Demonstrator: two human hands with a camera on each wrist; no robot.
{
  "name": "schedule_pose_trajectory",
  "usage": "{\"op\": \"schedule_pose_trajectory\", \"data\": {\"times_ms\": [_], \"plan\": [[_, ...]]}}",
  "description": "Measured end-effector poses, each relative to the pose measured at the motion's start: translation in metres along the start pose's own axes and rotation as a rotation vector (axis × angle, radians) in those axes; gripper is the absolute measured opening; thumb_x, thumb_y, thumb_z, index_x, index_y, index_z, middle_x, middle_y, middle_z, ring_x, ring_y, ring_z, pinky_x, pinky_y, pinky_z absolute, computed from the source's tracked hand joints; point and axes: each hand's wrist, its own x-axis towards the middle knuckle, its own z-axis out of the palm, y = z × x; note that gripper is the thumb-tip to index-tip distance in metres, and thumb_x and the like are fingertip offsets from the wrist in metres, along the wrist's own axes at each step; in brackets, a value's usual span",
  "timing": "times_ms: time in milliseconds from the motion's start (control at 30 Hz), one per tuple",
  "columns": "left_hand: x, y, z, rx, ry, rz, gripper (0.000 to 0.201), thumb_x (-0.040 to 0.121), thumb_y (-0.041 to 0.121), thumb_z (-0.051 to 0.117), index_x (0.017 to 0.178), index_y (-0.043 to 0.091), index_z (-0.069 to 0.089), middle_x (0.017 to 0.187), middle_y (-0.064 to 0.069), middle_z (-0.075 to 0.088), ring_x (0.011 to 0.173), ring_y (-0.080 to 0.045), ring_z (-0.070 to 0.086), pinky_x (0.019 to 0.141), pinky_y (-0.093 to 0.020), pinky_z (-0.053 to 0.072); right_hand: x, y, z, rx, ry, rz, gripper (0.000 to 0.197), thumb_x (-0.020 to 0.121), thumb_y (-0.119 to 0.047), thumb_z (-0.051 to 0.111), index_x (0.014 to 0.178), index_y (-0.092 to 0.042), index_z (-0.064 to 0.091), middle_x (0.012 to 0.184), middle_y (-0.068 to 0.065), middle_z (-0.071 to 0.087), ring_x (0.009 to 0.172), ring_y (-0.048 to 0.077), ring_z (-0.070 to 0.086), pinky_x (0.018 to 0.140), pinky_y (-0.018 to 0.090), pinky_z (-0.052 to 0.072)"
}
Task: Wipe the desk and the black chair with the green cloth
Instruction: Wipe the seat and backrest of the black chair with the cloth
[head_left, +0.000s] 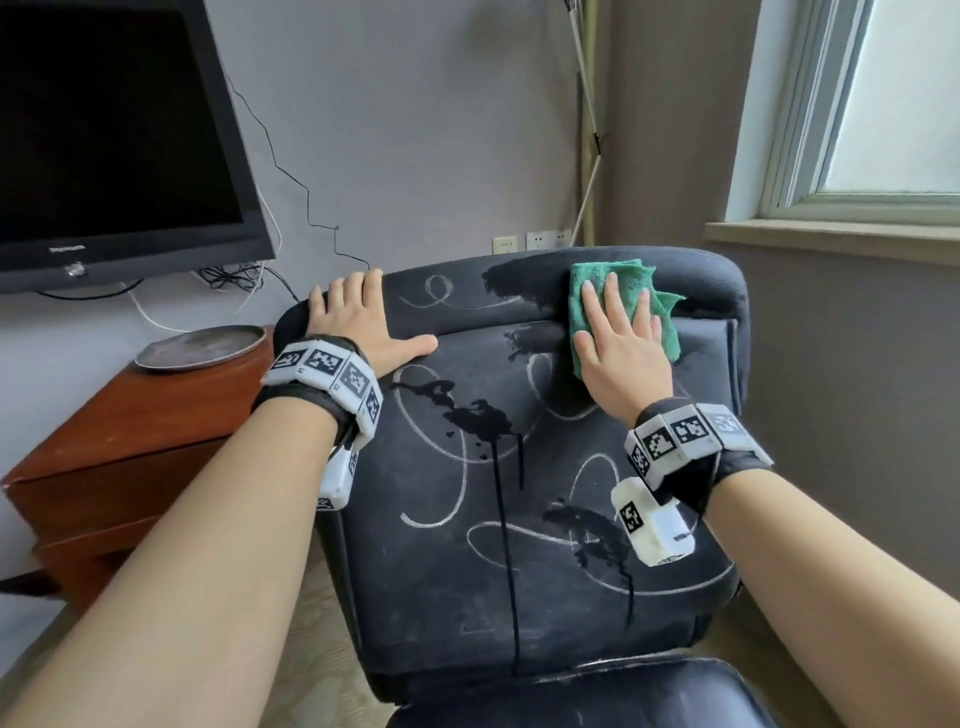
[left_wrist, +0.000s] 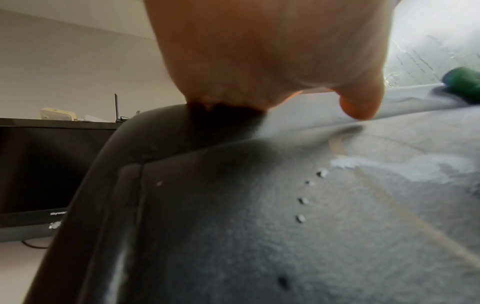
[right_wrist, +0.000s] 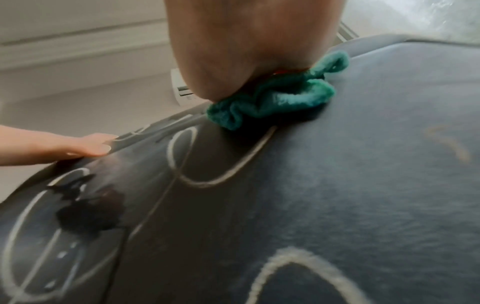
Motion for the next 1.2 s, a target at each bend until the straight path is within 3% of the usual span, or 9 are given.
{"op": "schedule_pose_trajectory", "data": {"times_ms": [167,300,400,533,667,933,1000,1133,1200], "plan": [[0.007,-0.007,0.006,-0.024,0.014,0.079,0.099,0.081,0.071,0.044,0.151,0.012,0.005,0.154,-0.007,0.017,0.141,-0.024,0.015,0.116,-0.041,0.008,0.020,-0.048,0.019,-0.002,0.008,-0.256,0.053,0.101,-0.031,0.031,0.151,-0.032,0.011,0.159,-0.006,0.003,0.146,0.031,-0.008,0.117,0.043,-0.001],[0.000,-0.025,0.014,0.073,0.020,0.173,0.103,0.081,0.073,0.037,0.151,0.012,-0.007,0.159,-0.005,0.001,0.144,-0.023,0.003,0.117,-0.040,0.001,0.032,-0.076,0.034,-0.043,-0.002,-0.455,0.053,0.097,-0.037,0.026,0.149,-0.031,0.020,0.158,-0.005,0.015,0.146,0.034,0.004,0.116,0.046,0.007],[-0.004,-0.035,0.019,0.140,0.015,0.214,0.110,0.067,0.080,0.014,0.150,0.012,-0.009,0.159,-0.003,-0.007,0.145,-0.023,-0.003,0.116,-0.040,-0.003,0.038,-0.073,0.038,-0.049,0.044,-0.443,0.059,0.090,-0.044,0.018,0.148,-0.033,0.025,0.156,-0.005,0.022,0.145,0.031,0.012,0.115,0.044,0.010],[-0.002,-0.028,0.020,0.103,0.019,0.205,0.102,0.081,0.074,0.034,0.151,0.012,-0.007,0.159,-0.004,-0.005,0.145,-0.023,-0.002,0.116,-0.040,-0.002,0.059,-0.075,0.034,-0.015,0.124,-0.294,0.052,0.098,-0.038,0.028,0.149,-0.034,0.020,0.158,-0.006,0.015,0.147,0.025,0.004,0.117,0.040,0.003],[0.000,-0.025,0.022,0.066,0.015,0.179,0.099,0.084,0.069,0.040,0.151,0.013,-0.006,0.159,-0.003,-0.005,0.145,-0.022,-0.003,0.116,-0.041,-0.003,0.067,-0.094,0.033,0.097,0.147,-0.153,0.049,0.100,-0.032,0.031,0.148,-0.032,0.023,0.157,-0.008,0.017,0.146,0.025,0.002,0.116,0.042,-0.001],[-0.003,-0.025,0.020,0.020,0.020,0.158,0.099,0.084,0.069,0.041,0.151,0.012,-0.004,0.159,-0.004,-0.002,0.145,-0.022,-0.002,0.117,-0.042,-0.002,0.021,-0.076,0.047,0.067,0.057,-0.427,0.051,0.094,-0.034,0.025,0.145,-0.033,0.033,0.154,-0.008,0.027,0.145,0.025,0.017,0.115,0.034,0.010],[-0.002,-0.022,0.018,0.026,0.001,0.150,0.099,0.084,0.070,0.040,0.151,0.012,-0.005,0.158,-0.004,-0.004,0.145,-0.022,-0.003,0.117,-0.042,-0.002,0.010,-0.068,0.047,0.041,0.027,-0.463,0.054,0.093,-0.036,0.021,0.145,-0.031,0.034,0.153,-0.007,0.030,0.142,0.027,0.023,0.114,0.037,0.014],[-0.003,-0.023,0.016,0.027,-0.010,0.160,0.099,0.084,0.069,0.041,0.151,0.013,-0.006,0.158,-0.003,-0.004,0.145,-0.022,-0.004,0.117,-0.041,-0.003,0.010,-0.060,0.044,-0.079,0.043,-0.483,0.054,0.095,-0.034,0.025,0.148,-0.027,0.026,0.155,-0.004,0.025,0.144,0.027,0.020,0.116,0.039,0.015],[-0.004,-0.024,0.016,0.028,-0.017,0.171,0.099,0.084,0.069,0.040,0.151,0.013,-0.007,0.158,-0.004,-0.005,0.145,-0.022,-0.004,0.117,-0.041,-0.003,0.021,-0.055,0.037,-0.054,0.094,-0.366,0.051,0.100,-0.029,0.032,0.150,-0.026,0.020,0.158,-0.003,0.017,0.146,0.027,0.011,0.117,0.038,0.009]]}}
